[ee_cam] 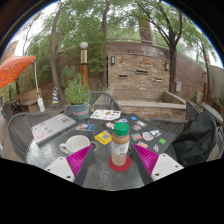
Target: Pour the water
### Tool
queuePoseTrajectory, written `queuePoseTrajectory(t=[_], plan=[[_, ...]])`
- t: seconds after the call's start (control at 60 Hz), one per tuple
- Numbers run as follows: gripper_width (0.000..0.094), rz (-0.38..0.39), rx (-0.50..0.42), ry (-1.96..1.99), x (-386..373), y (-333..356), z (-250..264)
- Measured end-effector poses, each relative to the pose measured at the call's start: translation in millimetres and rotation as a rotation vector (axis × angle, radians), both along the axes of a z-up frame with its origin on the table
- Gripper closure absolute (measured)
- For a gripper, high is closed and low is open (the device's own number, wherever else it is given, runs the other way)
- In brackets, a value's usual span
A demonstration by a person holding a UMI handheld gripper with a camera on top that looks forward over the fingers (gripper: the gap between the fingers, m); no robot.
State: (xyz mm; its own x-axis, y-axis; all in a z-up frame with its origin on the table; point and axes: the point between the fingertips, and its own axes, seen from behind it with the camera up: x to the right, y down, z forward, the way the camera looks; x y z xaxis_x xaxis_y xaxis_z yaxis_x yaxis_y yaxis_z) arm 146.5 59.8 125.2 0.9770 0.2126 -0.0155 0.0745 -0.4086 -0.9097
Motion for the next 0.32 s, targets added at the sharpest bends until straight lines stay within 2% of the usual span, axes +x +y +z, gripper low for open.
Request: queuePoseTrajectory(t=[0.317], plan=[[0.0103,-0.142,-0.033,0.02,-48,-176,82]])
